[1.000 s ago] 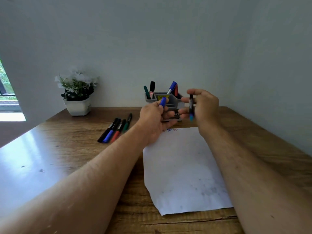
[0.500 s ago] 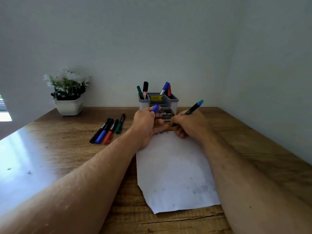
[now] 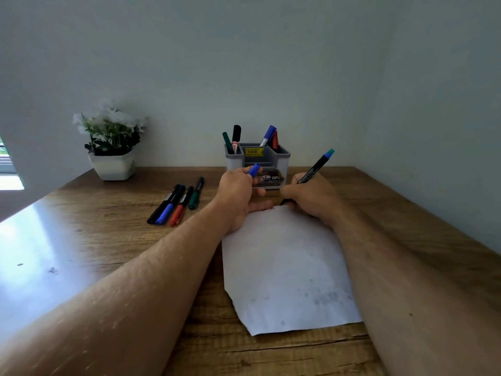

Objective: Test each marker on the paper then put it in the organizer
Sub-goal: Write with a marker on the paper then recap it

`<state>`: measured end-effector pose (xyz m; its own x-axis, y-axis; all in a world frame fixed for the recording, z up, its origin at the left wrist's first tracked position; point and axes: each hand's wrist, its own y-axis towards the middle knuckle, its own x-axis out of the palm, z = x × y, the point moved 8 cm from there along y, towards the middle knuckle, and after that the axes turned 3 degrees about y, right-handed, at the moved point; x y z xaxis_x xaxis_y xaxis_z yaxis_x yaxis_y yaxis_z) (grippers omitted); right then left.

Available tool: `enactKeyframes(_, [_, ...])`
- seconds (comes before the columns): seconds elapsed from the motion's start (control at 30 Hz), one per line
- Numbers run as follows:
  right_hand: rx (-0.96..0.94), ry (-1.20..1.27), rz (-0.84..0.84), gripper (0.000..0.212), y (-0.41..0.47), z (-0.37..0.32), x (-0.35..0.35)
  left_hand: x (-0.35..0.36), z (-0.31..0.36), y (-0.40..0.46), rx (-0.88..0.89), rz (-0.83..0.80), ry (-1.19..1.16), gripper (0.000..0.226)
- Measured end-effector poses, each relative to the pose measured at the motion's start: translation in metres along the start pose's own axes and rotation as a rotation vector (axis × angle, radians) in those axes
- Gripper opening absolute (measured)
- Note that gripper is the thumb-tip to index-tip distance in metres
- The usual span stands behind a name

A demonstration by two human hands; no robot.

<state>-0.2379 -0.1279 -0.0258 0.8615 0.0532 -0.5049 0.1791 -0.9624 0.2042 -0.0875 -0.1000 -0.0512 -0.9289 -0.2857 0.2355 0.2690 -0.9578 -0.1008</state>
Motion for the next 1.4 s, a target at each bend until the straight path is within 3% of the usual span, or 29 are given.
enactKeyframes(0.8, [-0.022, -0.062, -0.04, 0.025, 0.001, -0.0028, 0.0044, 0.0003, -0.0007, 0.0009, -0.014, 0.004, -0.002, 0.032])
enactKeyframes(1.4, [-0.028, -0.12, 0.037, 0.028, 0.0009, -0.0059, 0.0002, 0.0004, -0.0025, 0.0031, -0.027, -0.02, 0.001, 0.03])
